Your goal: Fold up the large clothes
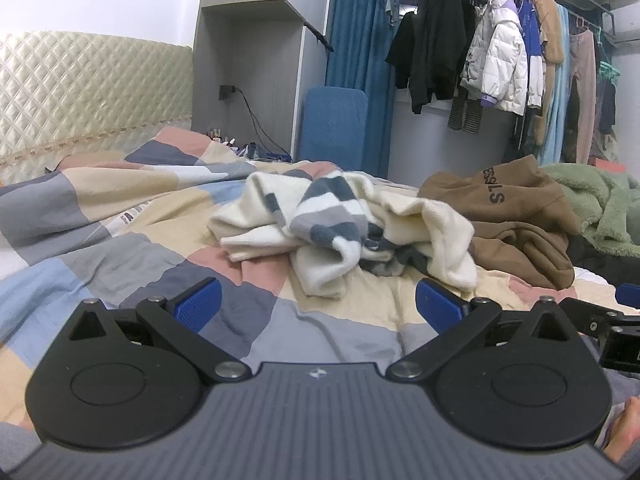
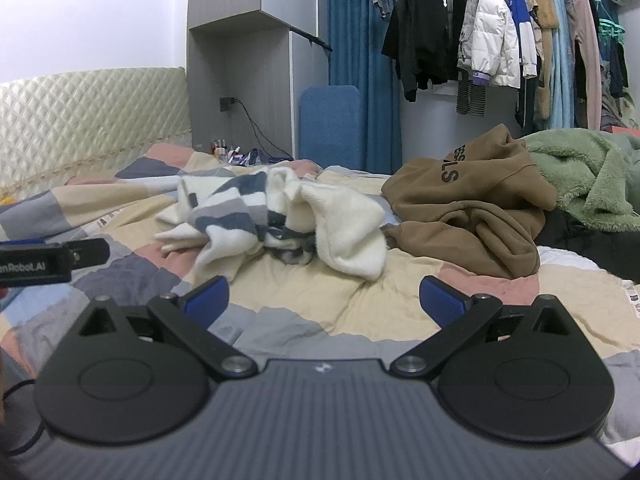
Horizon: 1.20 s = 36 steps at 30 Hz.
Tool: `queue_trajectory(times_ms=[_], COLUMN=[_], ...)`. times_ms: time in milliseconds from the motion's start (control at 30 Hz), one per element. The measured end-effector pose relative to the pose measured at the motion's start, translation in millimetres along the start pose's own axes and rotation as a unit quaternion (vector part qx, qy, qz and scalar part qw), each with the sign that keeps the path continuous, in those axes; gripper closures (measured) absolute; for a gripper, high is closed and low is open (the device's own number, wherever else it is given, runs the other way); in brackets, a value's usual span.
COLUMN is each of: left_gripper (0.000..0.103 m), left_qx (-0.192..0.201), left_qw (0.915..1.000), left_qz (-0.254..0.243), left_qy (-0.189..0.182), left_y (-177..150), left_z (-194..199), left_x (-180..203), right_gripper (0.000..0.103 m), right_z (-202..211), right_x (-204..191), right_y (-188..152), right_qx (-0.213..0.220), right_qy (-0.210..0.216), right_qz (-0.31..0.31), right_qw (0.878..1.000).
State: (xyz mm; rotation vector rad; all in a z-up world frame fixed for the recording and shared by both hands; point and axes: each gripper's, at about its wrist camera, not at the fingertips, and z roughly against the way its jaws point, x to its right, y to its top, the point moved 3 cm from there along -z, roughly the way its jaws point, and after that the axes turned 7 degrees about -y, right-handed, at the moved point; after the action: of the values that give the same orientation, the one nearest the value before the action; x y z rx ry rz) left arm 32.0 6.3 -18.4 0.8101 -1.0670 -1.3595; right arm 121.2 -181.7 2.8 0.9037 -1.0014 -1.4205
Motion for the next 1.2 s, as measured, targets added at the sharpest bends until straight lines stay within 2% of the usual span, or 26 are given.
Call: queue_trajectory(times_ms=[1200], left_gripper=[0.000], left_qx=[0.000], left_qw=[1.0000], left_qz=[0.004], left_qy=[-0.001], left_y=[1.2], left_z=[1.4], left_x=[-3.7], right_gripper=[0.000], right_z=[1.4], right_x=[-3.1], right_y=[0.4], right_qx=[-0.002], right_qy=[-0.001], right_qz=[-0.001], right_qw=[1.000])
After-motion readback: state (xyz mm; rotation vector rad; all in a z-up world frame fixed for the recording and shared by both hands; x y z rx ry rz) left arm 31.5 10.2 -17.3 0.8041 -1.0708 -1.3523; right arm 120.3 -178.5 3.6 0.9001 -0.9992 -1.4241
